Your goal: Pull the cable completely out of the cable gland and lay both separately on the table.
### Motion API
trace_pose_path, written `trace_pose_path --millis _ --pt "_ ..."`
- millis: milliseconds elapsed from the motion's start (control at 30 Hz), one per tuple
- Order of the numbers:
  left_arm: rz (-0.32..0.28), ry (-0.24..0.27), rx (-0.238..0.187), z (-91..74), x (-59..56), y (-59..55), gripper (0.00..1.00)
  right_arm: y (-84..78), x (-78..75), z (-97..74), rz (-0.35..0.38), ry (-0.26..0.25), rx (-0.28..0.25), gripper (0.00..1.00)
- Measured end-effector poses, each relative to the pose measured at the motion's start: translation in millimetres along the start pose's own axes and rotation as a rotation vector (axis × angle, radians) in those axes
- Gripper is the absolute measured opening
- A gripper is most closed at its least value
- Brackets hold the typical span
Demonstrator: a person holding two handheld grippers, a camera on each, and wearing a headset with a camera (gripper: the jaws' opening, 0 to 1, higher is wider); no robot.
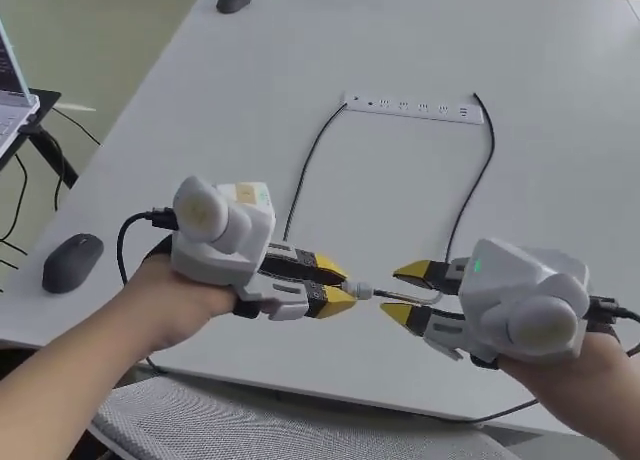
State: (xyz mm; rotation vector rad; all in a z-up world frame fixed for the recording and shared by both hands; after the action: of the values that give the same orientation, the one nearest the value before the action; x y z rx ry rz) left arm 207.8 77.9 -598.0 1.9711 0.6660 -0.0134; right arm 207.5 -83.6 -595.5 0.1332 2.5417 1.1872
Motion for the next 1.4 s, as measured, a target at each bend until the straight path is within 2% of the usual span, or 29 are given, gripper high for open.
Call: trace_pose_path --millis 133,433,767,1167,1400 --pt "0.002 0.005 -0.003 0.1 0.6 1.1 0.16 0.6 -1.3 4.0 0.004 -0.030 0.018 0.11" --pt "0.002 0.008 -0.001 1.0 2.2 2.7 0.16 5.1 0.2 8.4 -0.045 -0.013 0.031 0.07" --pt "0.011 0.012 0.006 4.0 1.1 3.5 0.16 6.0 4.4 11.6 -0.072 -0.025 0.051 0.01" --pt "0.032 0.016 0.008 4.9 -2.3 1.4 0.16 2.7 7.4 11.4 -0.056 -0.038 0.050 0.00" --pt "0.034 0.018 -0.005 4.5 -1.7 3.6 0.16 0.5 2.5 9.0 -0.023 -0.046 0.044 0.00"
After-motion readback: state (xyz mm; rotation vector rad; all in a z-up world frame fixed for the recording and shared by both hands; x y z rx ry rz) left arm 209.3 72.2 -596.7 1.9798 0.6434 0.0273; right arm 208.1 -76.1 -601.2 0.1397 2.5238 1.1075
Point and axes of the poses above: the centre of the closed fingertips' face, and the gripper's own axes: z roughly forward along the fingers, x roughly to its left, y roughly out of its top, the point moved 9 cm from there along -z, roughly backward along the fingers, and after that the axes turned 3 degrees about -z, right-handed, at the moved point
